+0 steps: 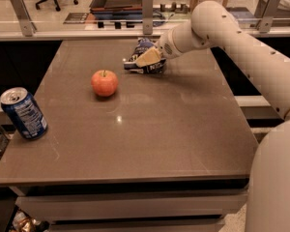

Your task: Pick blue chip bag

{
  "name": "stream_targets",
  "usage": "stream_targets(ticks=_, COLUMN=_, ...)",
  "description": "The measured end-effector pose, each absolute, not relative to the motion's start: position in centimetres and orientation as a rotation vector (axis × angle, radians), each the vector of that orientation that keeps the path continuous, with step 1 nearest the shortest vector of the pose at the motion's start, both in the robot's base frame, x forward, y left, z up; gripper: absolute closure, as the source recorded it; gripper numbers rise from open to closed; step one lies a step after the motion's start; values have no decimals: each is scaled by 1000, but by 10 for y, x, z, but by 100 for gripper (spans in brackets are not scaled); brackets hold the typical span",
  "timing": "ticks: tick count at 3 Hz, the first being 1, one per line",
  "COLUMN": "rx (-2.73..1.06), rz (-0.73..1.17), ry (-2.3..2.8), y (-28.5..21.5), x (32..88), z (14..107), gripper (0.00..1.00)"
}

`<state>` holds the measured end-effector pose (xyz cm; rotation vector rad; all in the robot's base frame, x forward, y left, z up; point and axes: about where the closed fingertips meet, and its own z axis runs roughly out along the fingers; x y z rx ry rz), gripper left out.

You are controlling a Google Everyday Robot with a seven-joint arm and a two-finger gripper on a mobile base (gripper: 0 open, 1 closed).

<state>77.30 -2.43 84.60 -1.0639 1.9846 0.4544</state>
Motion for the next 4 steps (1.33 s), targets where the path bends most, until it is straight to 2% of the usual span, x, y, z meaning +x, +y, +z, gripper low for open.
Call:
stream_targets(ticks=1, rx=-1068, rz=458, ry=1986, y=-22, x=773, z=844, gripper=88)
stream_targets(ticks=2, rx=-1068, rz=459, ry=1986, y=-21, x=773, z=844, gripper=100)
stream_targets(ticks=4, rx=-1068, rz=459, ry=1986, y=-21, x=773, z=844, gripper=100)
